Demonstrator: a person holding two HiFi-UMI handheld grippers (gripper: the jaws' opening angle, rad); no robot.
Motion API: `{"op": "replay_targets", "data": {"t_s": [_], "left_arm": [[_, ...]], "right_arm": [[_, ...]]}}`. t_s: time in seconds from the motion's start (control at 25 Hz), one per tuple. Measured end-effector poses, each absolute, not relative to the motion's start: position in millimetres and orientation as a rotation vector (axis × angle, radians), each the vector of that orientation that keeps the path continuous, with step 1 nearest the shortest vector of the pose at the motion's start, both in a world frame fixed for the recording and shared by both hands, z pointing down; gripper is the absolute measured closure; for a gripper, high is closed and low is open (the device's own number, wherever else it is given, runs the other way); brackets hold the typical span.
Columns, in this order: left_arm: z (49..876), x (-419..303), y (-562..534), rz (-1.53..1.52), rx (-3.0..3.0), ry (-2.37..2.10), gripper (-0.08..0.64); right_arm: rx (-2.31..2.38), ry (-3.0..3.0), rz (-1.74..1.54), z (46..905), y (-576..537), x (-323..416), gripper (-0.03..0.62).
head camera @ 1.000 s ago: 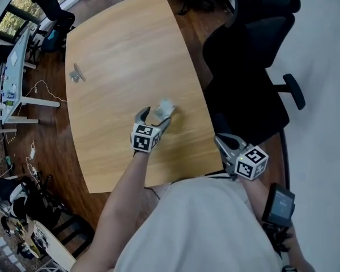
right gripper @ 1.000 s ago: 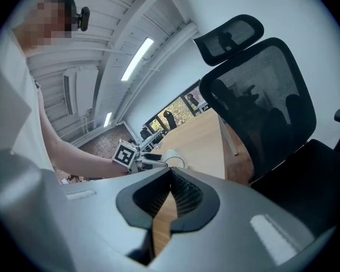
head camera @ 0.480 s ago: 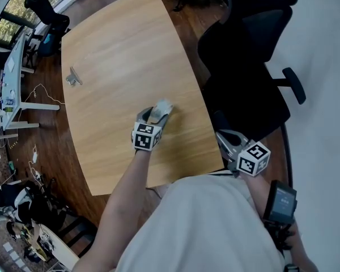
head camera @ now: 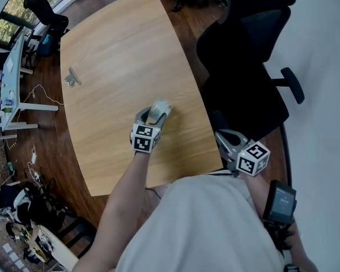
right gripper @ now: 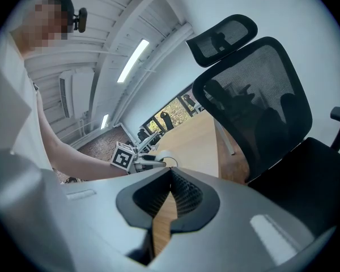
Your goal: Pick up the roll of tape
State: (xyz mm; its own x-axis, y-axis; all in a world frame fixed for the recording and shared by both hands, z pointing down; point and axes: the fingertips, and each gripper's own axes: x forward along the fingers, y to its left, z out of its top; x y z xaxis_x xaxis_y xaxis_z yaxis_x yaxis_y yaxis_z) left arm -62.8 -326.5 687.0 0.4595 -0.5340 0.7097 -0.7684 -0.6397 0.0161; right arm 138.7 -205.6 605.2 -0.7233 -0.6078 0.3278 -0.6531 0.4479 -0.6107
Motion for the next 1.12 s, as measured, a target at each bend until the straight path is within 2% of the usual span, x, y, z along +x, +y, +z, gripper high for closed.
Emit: {"op": "replay_targets", "data": {"t_s": [0.28, 0.68, 1.12], "left_arm": [[673.7, -62.1, -323.9, 0.856, 2.345, -1.138, 0.311], [649.7, -55.3, -293.2, 0.520, 2.305, -1.088, 0.311], [622.1, -75.7, -242.6, 0.377, 2.333, -1.093, 0.311]], "right_arm": [[1.131, -2.636, 1.130, 604.1, -206.1, 137.1, 0.586], [1.109, -2.675, 1.081, 590.7, -208.2, 130.4, 0.585], [1.072, -2.704, 0.990, 577.5, -203.9, 105.3, 0.586]]}}
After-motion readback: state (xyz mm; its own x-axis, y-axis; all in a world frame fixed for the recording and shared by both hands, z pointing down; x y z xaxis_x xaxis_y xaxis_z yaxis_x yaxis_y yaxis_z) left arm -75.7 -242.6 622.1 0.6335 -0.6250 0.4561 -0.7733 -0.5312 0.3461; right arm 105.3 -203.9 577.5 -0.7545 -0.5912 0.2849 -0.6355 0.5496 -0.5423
